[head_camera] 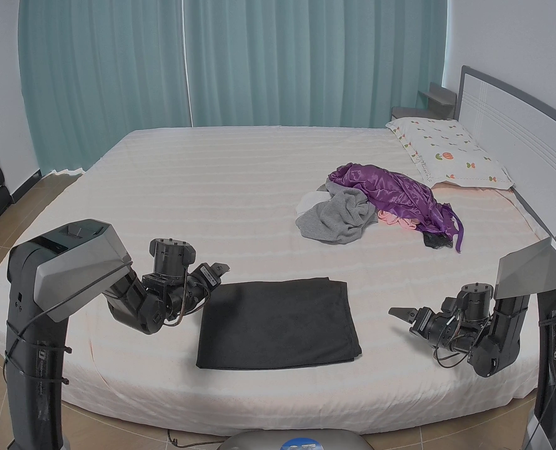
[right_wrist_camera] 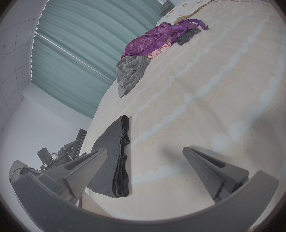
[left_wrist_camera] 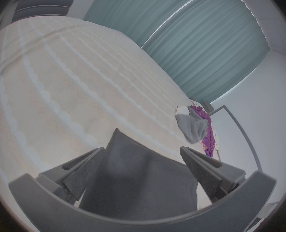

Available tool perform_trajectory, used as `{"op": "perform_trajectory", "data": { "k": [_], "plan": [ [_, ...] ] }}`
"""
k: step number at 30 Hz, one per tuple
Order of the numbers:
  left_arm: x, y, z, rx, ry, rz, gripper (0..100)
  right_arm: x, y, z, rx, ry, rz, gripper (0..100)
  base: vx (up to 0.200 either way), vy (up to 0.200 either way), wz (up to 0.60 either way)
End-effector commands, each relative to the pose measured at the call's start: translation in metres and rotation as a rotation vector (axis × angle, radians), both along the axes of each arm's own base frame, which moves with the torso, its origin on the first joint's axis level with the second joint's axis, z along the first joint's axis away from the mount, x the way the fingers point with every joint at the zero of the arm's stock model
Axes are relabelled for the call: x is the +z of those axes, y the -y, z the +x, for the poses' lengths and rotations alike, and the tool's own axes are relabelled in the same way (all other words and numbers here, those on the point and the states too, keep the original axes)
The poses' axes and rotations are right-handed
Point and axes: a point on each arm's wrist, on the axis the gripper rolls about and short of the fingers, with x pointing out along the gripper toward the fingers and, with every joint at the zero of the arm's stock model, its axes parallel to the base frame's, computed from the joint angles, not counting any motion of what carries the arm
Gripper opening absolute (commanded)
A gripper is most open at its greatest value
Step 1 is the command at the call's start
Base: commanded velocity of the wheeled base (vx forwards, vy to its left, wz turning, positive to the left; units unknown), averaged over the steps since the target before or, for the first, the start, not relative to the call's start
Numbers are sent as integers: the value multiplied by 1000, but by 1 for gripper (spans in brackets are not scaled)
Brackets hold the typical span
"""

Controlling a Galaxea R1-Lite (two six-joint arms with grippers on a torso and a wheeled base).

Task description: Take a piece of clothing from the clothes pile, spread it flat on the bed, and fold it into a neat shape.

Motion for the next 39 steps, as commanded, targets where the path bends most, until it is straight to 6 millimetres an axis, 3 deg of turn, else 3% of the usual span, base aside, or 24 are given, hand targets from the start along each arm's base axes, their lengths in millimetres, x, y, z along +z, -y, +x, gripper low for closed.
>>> {"op": "perform_trajectory", "data": {
  "k": [1,18,31,32,39],
  "plan": [
    [-18,1,-5,-34,-33,55,100,-1,-1,0,2,-2,0,100,0,0,0],
    [-43,4,-26,-144,-50,204,100,-1,-1,-1,4,-3,-1,100,0,0,0],
    [-44,3,-31,-147,-60,205,100,-1,-1,-1,4,-3,-1,100,0,0,0],
    [-44,4,-31,-146,-59,204,0,-1,-1,0,4,-1,-1,100,0,0,0],
    [-44,4,-31,-143,-57,201,0,-1,-1,-1,4,-3,-1,100,0,0,0]
  ]
}}
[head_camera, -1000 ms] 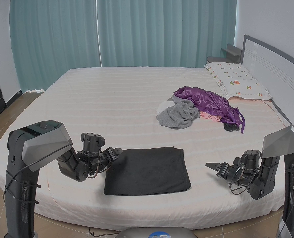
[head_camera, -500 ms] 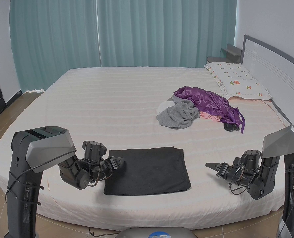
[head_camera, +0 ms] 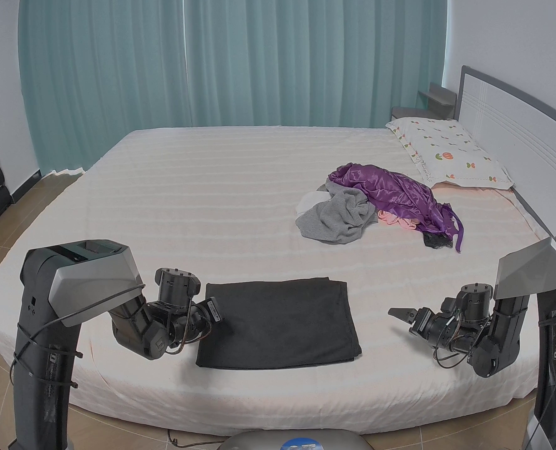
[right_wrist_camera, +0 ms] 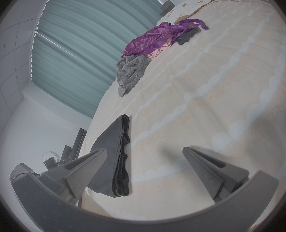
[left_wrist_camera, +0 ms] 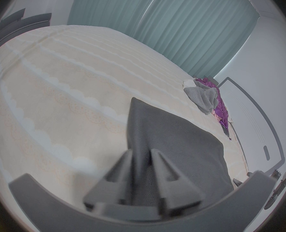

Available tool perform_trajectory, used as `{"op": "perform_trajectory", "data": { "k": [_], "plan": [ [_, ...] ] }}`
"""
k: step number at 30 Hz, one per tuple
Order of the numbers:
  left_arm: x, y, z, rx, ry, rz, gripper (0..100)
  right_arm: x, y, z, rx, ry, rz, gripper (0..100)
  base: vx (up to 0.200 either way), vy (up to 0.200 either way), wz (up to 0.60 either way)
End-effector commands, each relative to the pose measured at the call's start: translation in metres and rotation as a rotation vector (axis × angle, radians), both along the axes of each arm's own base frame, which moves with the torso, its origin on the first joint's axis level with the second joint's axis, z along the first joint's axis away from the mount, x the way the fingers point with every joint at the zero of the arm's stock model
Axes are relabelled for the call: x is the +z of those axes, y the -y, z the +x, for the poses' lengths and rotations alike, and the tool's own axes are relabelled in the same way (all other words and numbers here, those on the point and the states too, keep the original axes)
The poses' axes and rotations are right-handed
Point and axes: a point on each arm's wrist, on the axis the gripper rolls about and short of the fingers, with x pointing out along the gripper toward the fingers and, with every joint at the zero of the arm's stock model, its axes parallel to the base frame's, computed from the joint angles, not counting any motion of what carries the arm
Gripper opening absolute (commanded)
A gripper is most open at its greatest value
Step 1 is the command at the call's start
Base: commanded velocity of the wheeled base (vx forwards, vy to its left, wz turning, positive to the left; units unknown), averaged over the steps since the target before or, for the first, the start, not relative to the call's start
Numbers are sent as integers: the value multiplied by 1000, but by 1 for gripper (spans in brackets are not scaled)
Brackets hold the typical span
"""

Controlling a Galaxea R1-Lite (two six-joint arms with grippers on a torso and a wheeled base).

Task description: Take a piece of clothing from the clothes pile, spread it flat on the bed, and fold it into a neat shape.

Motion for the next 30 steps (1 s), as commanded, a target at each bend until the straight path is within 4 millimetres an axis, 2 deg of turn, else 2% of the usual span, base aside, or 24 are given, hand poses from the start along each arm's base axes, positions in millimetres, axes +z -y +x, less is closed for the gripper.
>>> {"op": "perform_trajectory", "data": {
  "k": [1,30],
  "plan": [
    [0,0,0,2,-1,1,0,0,0,0,1,-2,0,100,0,0,0],
    [5,0,2,49,19,-1,0,-1,0,-1,-1,-3,0,100,0,0,0]
  ]
}}
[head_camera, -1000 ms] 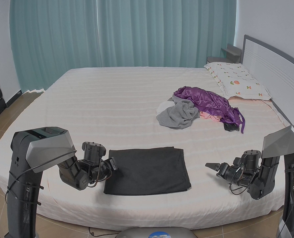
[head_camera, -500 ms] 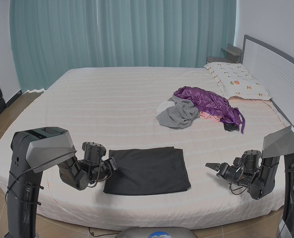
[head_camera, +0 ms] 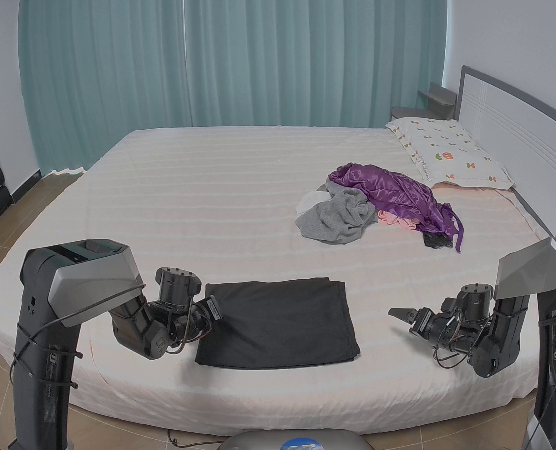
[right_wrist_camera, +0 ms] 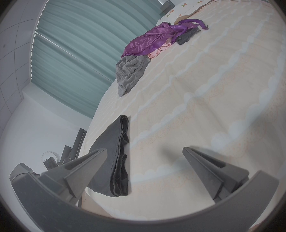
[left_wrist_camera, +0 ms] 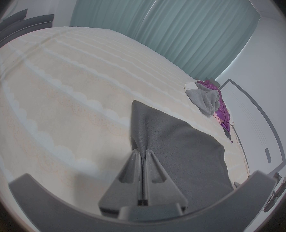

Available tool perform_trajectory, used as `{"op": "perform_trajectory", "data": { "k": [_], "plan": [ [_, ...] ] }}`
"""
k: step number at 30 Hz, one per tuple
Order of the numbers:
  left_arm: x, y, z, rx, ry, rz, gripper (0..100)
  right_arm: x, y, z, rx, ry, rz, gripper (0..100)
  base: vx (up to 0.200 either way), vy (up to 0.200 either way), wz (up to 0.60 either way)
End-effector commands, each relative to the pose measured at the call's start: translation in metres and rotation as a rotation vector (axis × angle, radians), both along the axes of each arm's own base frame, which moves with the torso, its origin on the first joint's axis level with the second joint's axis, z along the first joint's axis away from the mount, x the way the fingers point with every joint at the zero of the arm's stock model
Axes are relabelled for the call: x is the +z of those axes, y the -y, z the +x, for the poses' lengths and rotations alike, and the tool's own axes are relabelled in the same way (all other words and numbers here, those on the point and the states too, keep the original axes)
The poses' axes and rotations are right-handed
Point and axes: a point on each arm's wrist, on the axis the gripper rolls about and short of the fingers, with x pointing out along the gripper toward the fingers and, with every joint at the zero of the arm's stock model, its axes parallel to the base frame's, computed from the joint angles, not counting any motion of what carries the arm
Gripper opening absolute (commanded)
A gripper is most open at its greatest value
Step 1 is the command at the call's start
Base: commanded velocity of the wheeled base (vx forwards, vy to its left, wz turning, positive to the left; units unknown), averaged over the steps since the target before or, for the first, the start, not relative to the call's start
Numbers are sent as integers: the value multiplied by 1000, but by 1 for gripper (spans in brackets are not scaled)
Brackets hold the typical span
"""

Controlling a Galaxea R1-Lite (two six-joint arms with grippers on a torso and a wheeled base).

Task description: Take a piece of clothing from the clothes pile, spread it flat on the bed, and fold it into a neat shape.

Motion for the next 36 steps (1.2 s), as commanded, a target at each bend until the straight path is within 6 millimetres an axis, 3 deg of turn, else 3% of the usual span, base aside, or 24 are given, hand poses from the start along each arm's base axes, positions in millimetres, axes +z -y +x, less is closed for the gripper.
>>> {"op": "perform_trajectory", "data": {
  "k": [1,21,36],
  "plan": [
    [4,0,2,19,12,-12,0,-1,0,0,0,-2,0,100,0,0,0],
    [6,0,1,43,10,-35,0,-1,0,0,1,-1,-1,100,0,0,0],
    [7,-1,1,49,10,-33,0,-1,0,0,2,-1,-2,100,0,200,0]
  ]
}}
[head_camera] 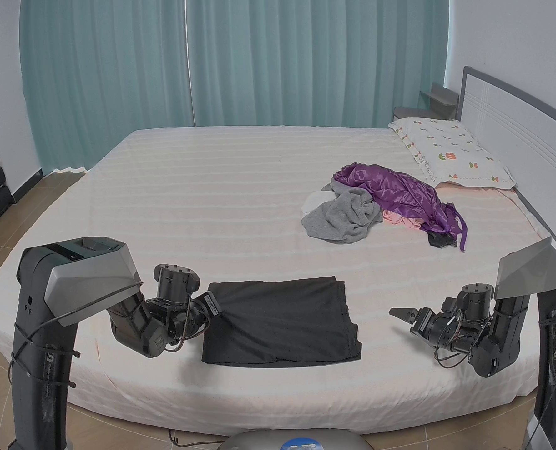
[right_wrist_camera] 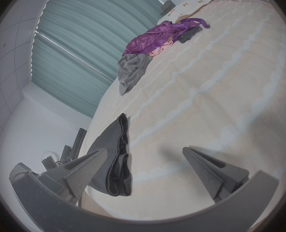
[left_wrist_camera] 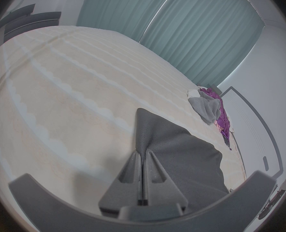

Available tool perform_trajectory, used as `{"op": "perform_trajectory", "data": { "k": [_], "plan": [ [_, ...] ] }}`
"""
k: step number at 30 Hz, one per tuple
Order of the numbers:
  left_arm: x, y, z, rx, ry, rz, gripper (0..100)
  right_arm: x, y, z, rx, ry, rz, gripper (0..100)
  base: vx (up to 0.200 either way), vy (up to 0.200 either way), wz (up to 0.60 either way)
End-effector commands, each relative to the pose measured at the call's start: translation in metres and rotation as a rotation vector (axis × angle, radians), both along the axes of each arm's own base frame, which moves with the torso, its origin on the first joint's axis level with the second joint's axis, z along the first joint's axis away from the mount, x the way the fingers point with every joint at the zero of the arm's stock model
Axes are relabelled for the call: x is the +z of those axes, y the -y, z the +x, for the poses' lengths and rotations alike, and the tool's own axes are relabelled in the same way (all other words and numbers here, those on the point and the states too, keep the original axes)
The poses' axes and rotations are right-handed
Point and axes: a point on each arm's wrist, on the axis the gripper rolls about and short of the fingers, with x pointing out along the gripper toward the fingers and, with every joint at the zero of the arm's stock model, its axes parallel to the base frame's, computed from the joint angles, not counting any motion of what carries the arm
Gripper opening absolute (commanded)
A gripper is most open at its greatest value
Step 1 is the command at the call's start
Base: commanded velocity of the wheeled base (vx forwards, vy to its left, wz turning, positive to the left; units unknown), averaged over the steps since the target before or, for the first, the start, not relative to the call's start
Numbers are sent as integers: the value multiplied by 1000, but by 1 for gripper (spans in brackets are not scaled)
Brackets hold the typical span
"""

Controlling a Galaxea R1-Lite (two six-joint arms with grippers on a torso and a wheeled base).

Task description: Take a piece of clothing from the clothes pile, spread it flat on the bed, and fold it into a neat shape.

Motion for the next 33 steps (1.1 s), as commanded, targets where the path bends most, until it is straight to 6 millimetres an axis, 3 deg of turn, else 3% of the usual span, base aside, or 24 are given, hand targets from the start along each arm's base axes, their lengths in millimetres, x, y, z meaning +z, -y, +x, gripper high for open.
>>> {"op": "perform_trajectory", "data": {
  "k": [1,33],
  "plan": [
    [0,0,0,0,1,0,0,0,0,0,0,-1,0,100,0,200,0],
    [1,-1,2,58,16,38,0,-1,0,0,0,-4,0,100,0,200,0]
  ]
}}
